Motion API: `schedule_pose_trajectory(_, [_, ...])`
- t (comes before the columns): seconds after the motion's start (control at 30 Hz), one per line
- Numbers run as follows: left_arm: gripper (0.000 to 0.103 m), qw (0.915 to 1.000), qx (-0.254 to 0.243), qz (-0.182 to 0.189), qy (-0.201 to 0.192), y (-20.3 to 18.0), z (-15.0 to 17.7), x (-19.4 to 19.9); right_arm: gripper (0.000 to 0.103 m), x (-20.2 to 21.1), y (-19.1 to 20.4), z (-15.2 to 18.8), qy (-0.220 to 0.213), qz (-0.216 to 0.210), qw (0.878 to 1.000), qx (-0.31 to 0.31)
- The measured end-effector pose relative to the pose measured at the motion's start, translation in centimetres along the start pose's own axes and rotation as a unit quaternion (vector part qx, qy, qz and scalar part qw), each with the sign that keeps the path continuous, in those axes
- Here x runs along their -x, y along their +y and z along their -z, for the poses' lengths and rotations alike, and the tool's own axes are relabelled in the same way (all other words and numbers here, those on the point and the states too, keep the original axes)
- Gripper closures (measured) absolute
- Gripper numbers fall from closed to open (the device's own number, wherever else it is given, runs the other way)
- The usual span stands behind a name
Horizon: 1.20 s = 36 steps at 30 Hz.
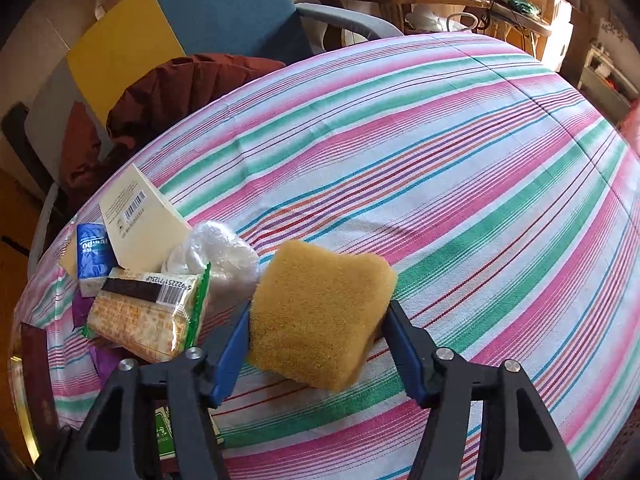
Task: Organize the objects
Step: 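Grasp the green tea box with the left tool while the right tool holds the sponge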
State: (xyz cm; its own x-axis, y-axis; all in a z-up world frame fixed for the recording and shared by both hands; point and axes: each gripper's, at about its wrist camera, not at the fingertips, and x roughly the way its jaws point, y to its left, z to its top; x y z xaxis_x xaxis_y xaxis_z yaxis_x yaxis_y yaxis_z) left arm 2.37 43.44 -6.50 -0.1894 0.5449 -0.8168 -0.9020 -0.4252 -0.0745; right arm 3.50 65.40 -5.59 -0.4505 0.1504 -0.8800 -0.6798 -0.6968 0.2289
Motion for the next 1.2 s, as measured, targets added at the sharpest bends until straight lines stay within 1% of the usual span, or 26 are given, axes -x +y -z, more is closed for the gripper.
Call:
schedule_pose_trajectory(0.07, [0.048,0.9999,0.007,0.009,-0.002,0.1,-0.4,-0.3,0.043,0.4,-0.8,0.1,0.0,-0.01,1.0,-0.02])
schedule_pose_trajectory(0.17, [0.048,0.9992,0.021,0.034,-0.008,0.2,-0.4,-0.4,0.043,0.9,-2.1,0.0,-0.005,-0.022,0.998,-0.05])
schedule_pose_trajectory(0.2, [0.05,0.9987,0.026,0.043,-0.01,0.1,-0.3,-0.3,0.043,1.1,-2.5,-0.1,-0.006,-0.026,0.998,-0.058])
schedule_pose_trajectory(0.23, [0.059,0.9985,0.024,0.048,-0.011,0.0,-0.2,-0.3,0.043,1.2,-2.8,-0.1,-0.009,-0.03,0.997,-0.066])
schedule_pose_trajectory(0.3, [0.068,0.9992,0.014,0.034,-0.013,-0.4,0.2,-0.1,0.043,1.6,-3.2,-0.1,-0.015,-0.035,0.996,-0.074])
schedule_pose_trajectory(0.33, [0.069,0.9994,0.01,0.029,-0.016,-0.6,0.5,0.1,0.043,1.9,-2.9,-0.1,-0.02,-0.042,0.996,-0.077])
schedule_pose_trajectory(0.43, [0.069,0.9991,0.019,0.031,-0.024,-0.3,1.9,1.0,0.043,2.7,-2.7,0.0,-0.031,-0.063,0.995,-0.074])
schedule_pose_trajectory(0.53, [0.069,0.9986,0.037,0.021,-0.032,0.6,4.1,2.7,0.043,3.5,-2.0,0.1,-0.041,-0.081,0.994,-0.065])
schedule_pose_trajectory(0.6, [0.069,0.9983,0.044,0.005,-0.037,1.3,5.8,4.3,0.043,4.1,-1.6,0.3,-0.048,-0.096,0.992,-0.059])
schedule_pose_trajectory(0.67, [0.069,0.9978,0.044,-0.023,-0.043,1.7,7.6,5.7,0.043,4.6,-1.1,0.5,-0.052,-0.114,0.991,-0.053])
schedule_pose_trajectory(0.77, [0.069,0.9963,0.045,-0.055,-0.047,2.5,9.4,7.1,0.043,5.1,-0.1,1.0,-0.05,-0.152,0.986,-0.046])
schedule_pose_trajectory(0.8, [0.069,0.996,0.046,-0.061,-0.047,2.7,9.8,7.3,0.043,5.2,0.4,1.2,-0.049,-0.164,0.984,-0.041])
schedule_pose_trajectory(0.87, [0.064,0.9959,0.047,-0.064,-0.045,2.4,10.3,7.8,0.043,5.3,1.6,1.5,-0.048,-0.183,0.982,-0.024])
schedule_pose_trajectory(0.9, [0.062,0.9959,0.045,-0.066,-0.042,2.1,10.2,7.6,0.043,5.4,2.1,1.6,-0.049,-0.191,0.98,-0.015])
schedule_pose_trajectory(1.03, [0.061,0.9957,0.03,-0.081,-0.034,1.5,8.8,6.6,0.043,5.9,4.1,2.2,-0.053,-0.229,0.972,0.025])
schedule_pose_trajectory(1.07, [0.06,0.9958,0.031,-0.082,-0.029,1.6,8.0,5.9,0.043,6.0,4.6,2.3,-0.053,-0.236,0.97,0.034])
schedule_pose_trajectory(1.13, [0.06,0.9959,0.042,-0.075,-0.027,2.0,7.1,5.1,0.043,5.9,5.6,2.5,-0.052,-0.247,0.966,0.051])
schedule_pose_trajectory(1.2, [0.06,0.9957,0.063,-0.063,-0.027,2.6,6.6,4.9,0.043,5.8,6.1,2.7,-0.051,-0.247,0.966,0.063])
